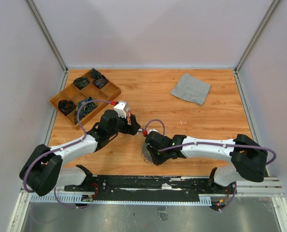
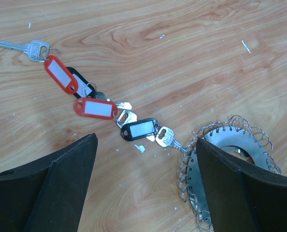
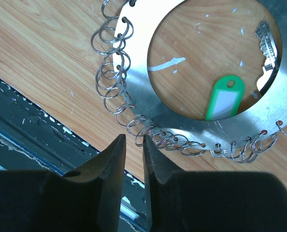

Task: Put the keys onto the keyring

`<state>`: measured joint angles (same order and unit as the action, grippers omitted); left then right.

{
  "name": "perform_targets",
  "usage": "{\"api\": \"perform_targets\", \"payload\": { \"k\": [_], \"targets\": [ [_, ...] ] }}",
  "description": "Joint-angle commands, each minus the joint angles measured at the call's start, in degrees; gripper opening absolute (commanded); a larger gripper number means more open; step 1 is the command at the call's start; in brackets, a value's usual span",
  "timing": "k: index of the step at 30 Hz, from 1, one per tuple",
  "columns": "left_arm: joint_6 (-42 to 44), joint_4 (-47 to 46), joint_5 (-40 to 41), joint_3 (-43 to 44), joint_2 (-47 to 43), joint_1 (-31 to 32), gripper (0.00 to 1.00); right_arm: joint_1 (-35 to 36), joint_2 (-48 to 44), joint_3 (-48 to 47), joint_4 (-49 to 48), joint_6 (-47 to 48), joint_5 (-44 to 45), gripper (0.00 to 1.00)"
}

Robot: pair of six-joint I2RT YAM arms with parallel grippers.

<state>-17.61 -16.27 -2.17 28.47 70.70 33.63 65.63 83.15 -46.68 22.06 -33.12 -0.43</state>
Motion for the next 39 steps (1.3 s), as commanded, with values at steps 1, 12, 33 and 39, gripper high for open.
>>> {"api": "perform_targets", "payload": {
  "k": [1,12,33,39],
  "targets": [
    [0.86,-2.56,0.21,-0.61,-1.17,0.40,0.89,0.73,0.58,-1.57,-0.10,0.75,0.45,0.21],
    [0.82,-2.60,0.46,-0.96,-1.52,0.39,0.89,0.73,2.42,-1.50,-0.87,0.64,0.05,0.21],
    [0.91,-3.12,0.37,-1.11,-1.96,0.40,0.89,0.64,3.29,-4.33,4.82,1.05,3.95,0.08],
    [0.99,-2.90,0.42,-1.05,-2.39,0.39,0.89,0.73,2.91,-5.56,4.61,3.01,3.62,0.20]
  ]
}}
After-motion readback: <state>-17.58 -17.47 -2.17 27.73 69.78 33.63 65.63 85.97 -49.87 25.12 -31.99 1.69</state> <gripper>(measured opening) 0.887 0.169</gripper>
